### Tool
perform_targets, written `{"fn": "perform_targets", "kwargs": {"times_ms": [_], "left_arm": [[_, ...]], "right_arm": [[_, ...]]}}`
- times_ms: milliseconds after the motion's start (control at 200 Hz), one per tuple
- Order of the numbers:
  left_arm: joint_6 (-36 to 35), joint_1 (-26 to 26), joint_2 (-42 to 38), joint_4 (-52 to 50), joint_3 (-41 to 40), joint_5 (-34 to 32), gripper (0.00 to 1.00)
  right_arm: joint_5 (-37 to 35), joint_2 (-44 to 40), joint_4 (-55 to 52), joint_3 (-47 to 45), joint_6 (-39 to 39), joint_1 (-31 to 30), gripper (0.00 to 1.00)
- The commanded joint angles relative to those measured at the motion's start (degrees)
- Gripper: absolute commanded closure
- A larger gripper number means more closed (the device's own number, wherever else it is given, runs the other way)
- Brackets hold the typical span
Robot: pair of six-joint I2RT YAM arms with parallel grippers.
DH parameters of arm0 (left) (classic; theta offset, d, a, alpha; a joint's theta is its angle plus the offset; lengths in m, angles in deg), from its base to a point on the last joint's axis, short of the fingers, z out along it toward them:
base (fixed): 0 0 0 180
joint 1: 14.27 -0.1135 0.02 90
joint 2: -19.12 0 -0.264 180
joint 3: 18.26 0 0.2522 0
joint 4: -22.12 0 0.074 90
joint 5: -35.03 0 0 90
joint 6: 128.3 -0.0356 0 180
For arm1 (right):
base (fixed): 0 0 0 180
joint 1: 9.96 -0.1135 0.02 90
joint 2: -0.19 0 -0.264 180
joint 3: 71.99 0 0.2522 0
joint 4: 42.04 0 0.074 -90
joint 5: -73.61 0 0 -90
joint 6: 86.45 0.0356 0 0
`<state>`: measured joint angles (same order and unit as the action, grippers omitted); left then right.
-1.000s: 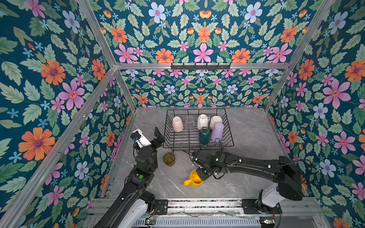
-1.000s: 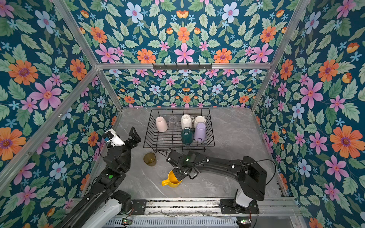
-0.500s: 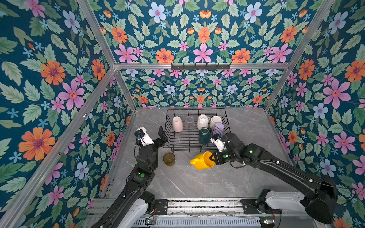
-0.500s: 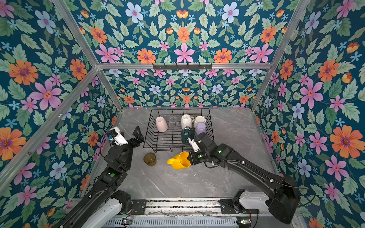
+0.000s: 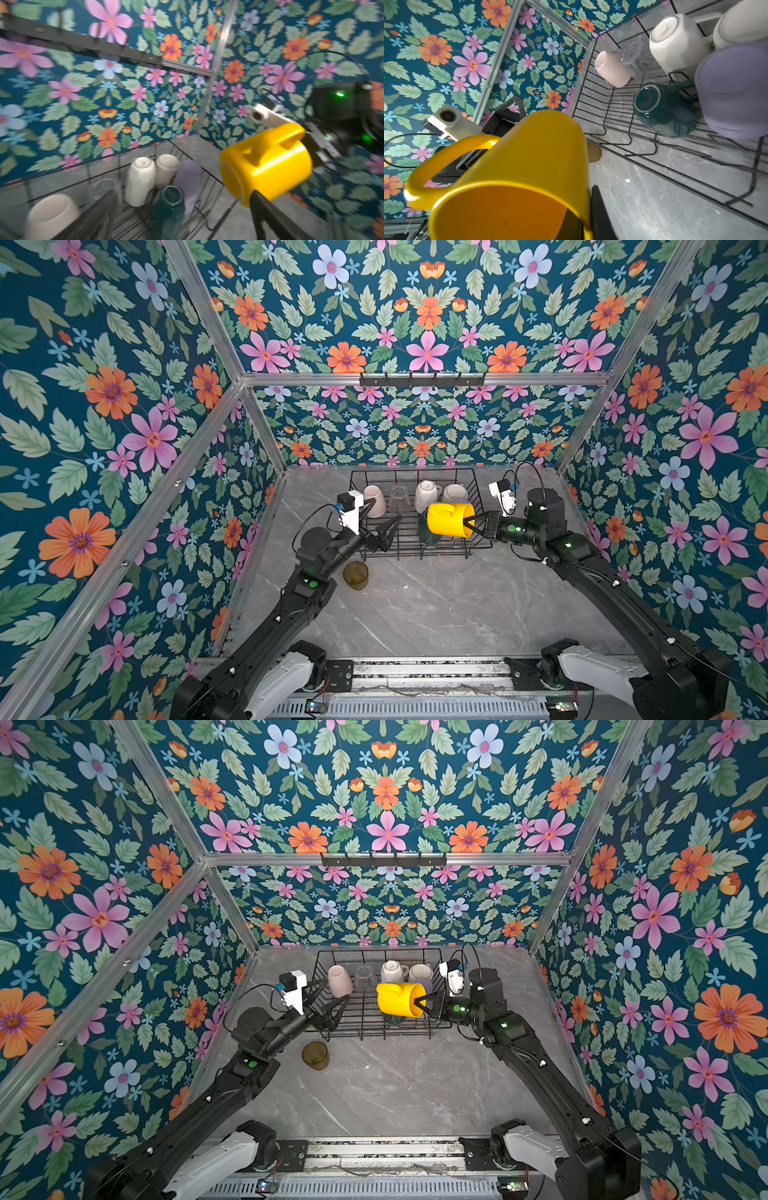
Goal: Load cups into a dish rack
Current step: Place the cup upside down at the dish rack.
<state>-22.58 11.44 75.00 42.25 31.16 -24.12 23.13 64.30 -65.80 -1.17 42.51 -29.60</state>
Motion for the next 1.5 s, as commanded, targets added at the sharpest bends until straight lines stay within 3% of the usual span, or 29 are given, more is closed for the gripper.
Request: {"fn": "perform_targets", "kwargs": {"times_ms": [0,135,480,930,1495], "left_arm": [[0.9,-0.2,3.1,5.3,2.3,18.1,0.01],[3.1,-0.2,5.2,10.1,2.9,23.9,0.01],[4.4,-0.2,5.8,12.4,3.9,29.6,0.01],[3.9,-0.4,7.1,12.5,5.2,29.2,0.01],[5.4,-0.5,9.2,14.3,6.6,33.6,0.01]], "right_arm": [[4.6,-0.2,8.8,1.8,2.2,0.1,1.0],[6.1,0.5,8.5,3.7,2.1,0.2,1.0],[11.8,3.0,12.0,5.0,3.8,0.0,1.0],[15.4,5.1,10.7,6.1,1.0,-4.9,1.0],[18.9,7.1,18.1,4.6,6.2,-7.6,1.0]]}}
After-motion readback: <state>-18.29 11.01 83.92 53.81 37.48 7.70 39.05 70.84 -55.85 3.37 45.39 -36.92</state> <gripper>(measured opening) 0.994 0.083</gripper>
